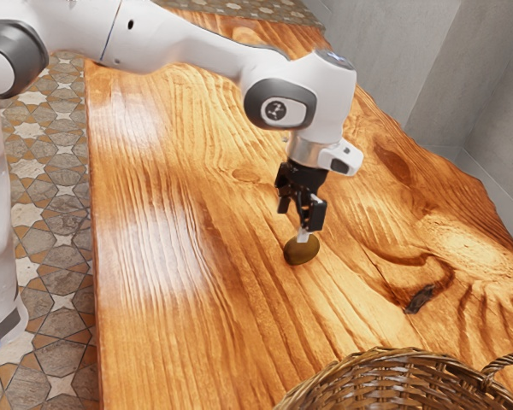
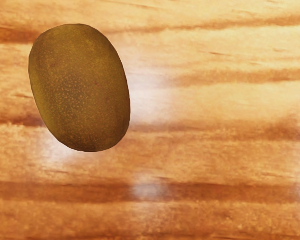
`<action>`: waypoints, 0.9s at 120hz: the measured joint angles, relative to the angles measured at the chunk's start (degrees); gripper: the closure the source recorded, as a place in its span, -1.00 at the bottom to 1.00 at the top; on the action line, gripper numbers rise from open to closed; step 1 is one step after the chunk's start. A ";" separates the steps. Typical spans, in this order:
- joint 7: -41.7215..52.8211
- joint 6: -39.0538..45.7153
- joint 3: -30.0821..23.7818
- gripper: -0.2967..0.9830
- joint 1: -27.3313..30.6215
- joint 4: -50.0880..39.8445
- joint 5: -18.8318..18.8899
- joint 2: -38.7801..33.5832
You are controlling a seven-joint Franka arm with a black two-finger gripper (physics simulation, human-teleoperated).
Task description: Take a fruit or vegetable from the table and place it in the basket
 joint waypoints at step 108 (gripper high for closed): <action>-14.34 0.59 -0.05 -0.54 0.27 9.77 7.63 12.61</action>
